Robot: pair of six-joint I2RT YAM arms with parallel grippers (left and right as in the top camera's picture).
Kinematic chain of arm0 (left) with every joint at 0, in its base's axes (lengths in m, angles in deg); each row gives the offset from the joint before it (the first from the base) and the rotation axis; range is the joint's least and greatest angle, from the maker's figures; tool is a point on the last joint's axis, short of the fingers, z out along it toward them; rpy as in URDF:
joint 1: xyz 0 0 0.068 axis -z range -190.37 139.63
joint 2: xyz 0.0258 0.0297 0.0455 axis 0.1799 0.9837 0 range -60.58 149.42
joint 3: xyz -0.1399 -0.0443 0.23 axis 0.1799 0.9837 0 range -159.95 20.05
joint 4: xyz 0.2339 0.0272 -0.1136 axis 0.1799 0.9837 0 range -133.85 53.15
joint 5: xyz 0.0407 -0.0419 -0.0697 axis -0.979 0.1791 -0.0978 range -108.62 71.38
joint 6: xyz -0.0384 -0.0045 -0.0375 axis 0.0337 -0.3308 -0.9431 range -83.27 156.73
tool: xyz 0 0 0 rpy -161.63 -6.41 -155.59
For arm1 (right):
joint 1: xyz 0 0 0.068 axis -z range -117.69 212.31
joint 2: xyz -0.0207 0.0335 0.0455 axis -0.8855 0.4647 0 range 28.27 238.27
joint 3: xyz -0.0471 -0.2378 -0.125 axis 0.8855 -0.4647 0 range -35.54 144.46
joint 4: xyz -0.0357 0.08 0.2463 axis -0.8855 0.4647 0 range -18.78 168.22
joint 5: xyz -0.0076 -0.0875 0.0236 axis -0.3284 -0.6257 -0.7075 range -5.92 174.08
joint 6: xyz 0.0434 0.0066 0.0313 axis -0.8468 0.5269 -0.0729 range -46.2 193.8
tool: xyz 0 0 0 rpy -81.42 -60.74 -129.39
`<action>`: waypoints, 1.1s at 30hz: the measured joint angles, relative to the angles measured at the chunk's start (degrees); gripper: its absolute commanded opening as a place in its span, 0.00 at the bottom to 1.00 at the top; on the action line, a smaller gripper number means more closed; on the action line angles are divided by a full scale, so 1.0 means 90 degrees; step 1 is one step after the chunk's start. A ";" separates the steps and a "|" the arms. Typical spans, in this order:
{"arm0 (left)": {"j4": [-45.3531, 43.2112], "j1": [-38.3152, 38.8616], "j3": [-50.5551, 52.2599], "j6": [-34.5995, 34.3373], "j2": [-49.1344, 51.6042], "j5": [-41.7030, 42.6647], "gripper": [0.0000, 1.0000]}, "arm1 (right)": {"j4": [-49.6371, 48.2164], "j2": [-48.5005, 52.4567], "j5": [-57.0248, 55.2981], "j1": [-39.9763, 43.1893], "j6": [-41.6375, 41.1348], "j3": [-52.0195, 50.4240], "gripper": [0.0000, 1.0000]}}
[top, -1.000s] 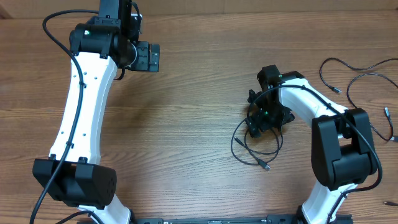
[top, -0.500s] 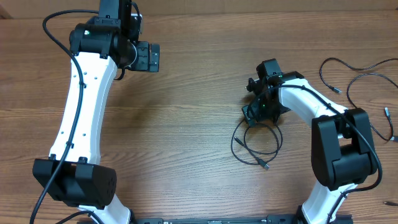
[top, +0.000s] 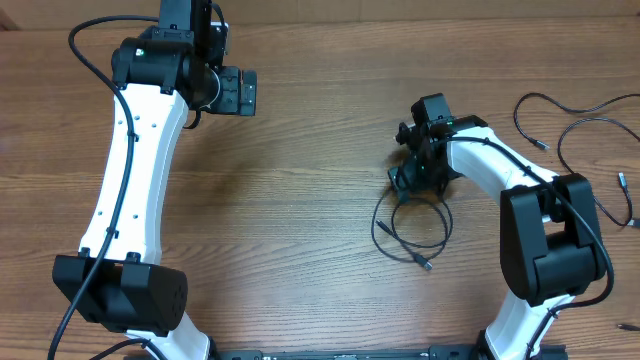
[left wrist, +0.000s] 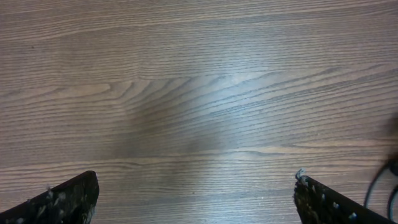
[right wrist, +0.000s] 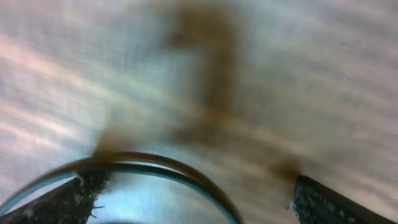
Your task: Untangle cables
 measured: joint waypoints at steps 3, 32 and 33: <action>0.0000 0.0000 0.0000 0.0000 0.0000 0.0000 1.00 | -0.0313 0.0019 -0.0005 0.0000 -0.0248 -0.0007 1.00; 0.0000 0.0000 0.0000 0.0000 0.0000 0.0000 1.00 | -0.2380 0.0250 -0.0376 0.2042 -0.1192 -0.0131 0.99; -0.0002 0.0000 0.0000 0.0000 0.0000 0.0000 1.00 | -0.2395 0.0270 -0.0420 0.2225 -0.1222 -0.0134 1.00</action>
